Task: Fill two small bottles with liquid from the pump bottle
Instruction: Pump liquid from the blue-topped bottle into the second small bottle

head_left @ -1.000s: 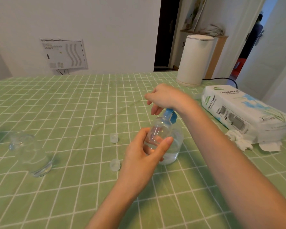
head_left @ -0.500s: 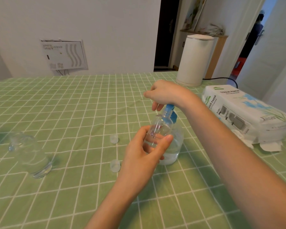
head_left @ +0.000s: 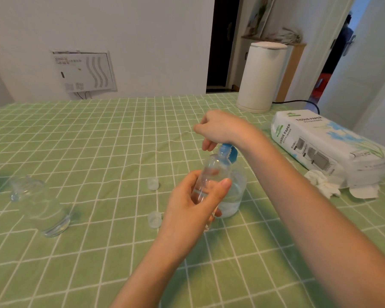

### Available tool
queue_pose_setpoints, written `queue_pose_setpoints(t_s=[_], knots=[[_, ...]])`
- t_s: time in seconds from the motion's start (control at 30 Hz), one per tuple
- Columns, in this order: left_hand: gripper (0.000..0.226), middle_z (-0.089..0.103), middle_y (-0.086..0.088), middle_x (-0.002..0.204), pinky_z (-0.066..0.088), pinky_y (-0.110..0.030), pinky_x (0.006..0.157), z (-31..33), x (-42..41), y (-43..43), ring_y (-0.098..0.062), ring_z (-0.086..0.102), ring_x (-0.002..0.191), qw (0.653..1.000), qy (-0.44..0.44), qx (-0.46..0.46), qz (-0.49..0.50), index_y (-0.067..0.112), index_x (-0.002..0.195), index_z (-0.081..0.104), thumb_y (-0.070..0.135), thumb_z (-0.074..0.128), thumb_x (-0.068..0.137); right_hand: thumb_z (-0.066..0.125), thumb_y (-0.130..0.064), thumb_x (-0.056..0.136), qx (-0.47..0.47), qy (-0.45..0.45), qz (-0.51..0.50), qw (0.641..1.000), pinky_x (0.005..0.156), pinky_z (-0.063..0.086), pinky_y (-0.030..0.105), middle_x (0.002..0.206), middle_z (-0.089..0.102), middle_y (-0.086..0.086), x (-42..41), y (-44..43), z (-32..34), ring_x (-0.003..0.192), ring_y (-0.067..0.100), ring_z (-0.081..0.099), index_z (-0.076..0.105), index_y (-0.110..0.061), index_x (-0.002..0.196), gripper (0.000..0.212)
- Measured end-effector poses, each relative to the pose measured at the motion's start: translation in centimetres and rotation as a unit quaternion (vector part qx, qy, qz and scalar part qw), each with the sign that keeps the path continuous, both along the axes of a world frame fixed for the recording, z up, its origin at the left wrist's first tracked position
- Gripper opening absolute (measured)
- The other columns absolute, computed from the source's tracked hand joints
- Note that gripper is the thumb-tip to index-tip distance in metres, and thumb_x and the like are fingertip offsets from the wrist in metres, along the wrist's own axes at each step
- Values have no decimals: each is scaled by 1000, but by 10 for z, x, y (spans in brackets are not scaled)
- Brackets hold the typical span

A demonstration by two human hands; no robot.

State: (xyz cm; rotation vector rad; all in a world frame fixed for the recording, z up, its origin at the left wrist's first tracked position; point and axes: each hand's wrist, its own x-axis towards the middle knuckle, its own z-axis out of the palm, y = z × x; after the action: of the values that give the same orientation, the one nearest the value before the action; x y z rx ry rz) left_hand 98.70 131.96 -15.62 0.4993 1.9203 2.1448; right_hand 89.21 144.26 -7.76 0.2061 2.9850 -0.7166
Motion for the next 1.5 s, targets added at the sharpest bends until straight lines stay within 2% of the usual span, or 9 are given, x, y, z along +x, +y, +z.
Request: queue_pose_setpoints(t_s=[0.3, 0.5, 0.57, 0.7, 0.83, 1.0, 1.2, 1.37, 1.5], knots=[[36, 69, 3, 74, 41, -15, 43, 2, 0, -1, -3, 57, 50, 1000, 1, -6, -2, 26, 95, 66, 45, 66, 66, 41, -25, 97, -5, 17, 3, 1000, 84, 53, 34, 91, 74, 9, 0, 1, 3, 91, 26, 70, 55, -2, 118, 34], [38, 66, 3, 72, 39, -15, 42, 6, -1, -1, -4, 55, 49, 1000, 4, 6, -3, 24, 96, 66, 44, 65, 65, 41, -23, 95, 20, 13, 16, 1000, 60, 45, 24, 90, 74, 8, -1, 0, 11, 91, 25, 70, 59, -3, 113, 32], [37, 66, 2, 72, 39, -15, 41, 5, -1, 0, -4, 54, 48, 1000, 7, 9, 1, 23, 97, 66, 43, 66, 65, 42, -23, 95, 18, 6, 15, 1000, 62, 45, 25, 90, 74, 9, -1, 0, 10, 93, 26, 70, 59, -2, 111, 31], [37, 67, 5, 71, 38, -14, 41, 4, 0, 0, -2, 54, 47, 1000, 9, 8, 2, 26, 96, 66, 45, 66, 64, 43, -24, 95, 8, 10, 10, 1000, 80, 51, 31, 93, 73, 10, 0, 0, 9, 94, 26, 70, 59, -2, 110, 32], [36, 68, 5, 72, 39, -13, 42, 3, 0, 1, -3, 55, 49, 1000, 12, 9, 0, 28, 94, 66, 47, 66, 64, 43, -24, 95, 3, 7, 6, 1000, 77, 51, 30, 93, 73, 10, 0, 1, 8, 94, 26, 70, 59, -2, 110, 32], [35, 67, 7, 65, 37, -12, 41, 1, 1, 0, -2, 54, 46, 1000, 3, 7, 5, 23, 89, 65, 46, 66, 63, 43, -24, 96, -7, -9, 4, 1000, 87, 52, 36, 98, 72, 12, 0, 1, 0, 97, 28, 68, 57, -1, 115, 33], [32, 67, 7, 66, 39, -11, 42, -1, 0, 0, -3, 55, 47, 1000, 6, 8, 5, 24, 89, 66, 44, 67, 64, 44, -23, 95, -21, 8, 11, 1000, 90, 53, 38, 85, 73, 6, 1, 1, 0, 93, 26, 70, 59, -3, 116, 33], [32, 68, 6, 71, 39, -11, 44, 2, -1, 0, -2, 53, 47, 1000, 20, 8, 4, 28, 89, 67, 47, 66, 64, 44, -22, 95, -4, 29, 16, 999, 71, 50, 27, 85, 74, 7, 1, 1, 10, 92, 27, 70, 60, -2, 115, 33], [33, 67, 3, 72, 38, -12, 44, 3, -1, 1, -3, 53, 48, 1000, 18, 17, 3, 27, 90, 67, 47, 67, 64, 44, -21, 95, 2, 12, 20, 1000, 76, 50, 28, 88, 74, 7, 0, 0, 14, 94, 26, 70, 60, -2, 117, 33]])
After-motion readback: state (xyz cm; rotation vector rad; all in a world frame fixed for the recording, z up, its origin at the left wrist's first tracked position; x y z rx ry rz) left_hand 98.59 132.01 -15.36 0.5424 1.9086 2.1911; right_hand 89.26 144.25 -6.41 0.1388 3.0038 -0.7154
